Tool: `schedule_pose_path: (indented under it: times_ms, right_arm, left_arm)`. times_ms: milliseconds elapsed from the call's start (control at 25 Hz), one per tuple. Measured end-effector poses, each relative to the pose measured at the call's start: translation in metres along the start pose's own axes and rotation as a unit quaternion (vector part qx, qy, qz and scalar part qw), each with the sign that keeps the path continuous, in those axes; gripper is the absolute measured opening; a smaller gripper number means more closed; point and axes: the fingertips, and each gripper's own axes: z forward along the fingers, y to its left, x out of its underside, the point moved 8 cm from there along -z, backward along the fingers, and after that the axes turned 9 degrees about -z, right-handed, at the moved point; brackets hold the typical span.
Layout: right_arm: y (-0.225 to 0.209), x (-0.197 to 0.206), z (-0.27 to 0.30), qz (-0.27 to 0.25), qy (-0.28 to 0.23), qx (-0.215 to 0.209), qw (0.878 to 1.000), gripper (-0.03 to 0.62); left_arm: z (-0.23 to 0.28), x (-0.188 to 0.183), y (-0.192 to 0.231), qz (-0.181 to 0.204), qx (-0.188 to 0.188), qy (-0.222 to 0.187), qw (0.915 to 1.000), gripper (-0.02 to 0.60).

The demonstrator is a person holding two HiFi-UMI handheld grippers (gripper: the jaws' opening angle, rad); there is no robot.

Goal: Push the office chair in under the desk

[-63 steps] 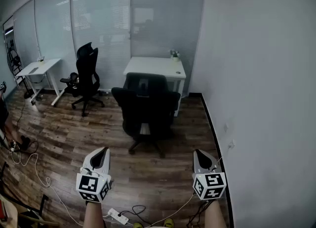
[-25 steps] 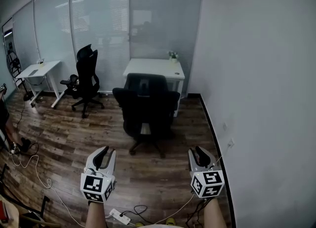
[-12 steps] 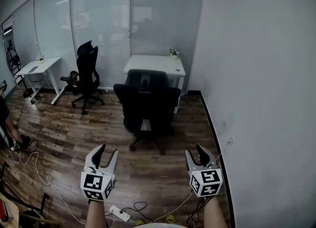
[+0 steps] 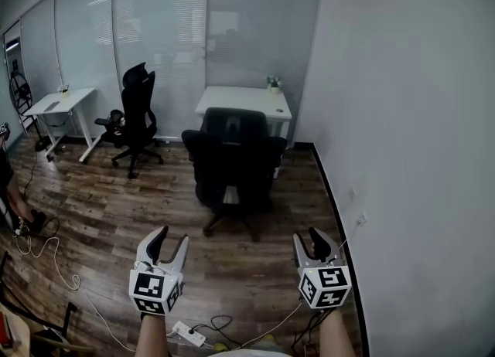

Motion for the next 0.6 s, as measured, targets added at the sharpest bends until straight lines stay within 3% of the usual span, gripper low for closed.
schedule_pose_path:
  times_ms: [600]
  right_arm:
    - [0.027,0.004,0.014,-0.01,0.009,0.003,1.0,0.161]
  left_arm:
    - [0.006,0.011,0.025,0.002,0.025,0.005,0.9997,0.195]
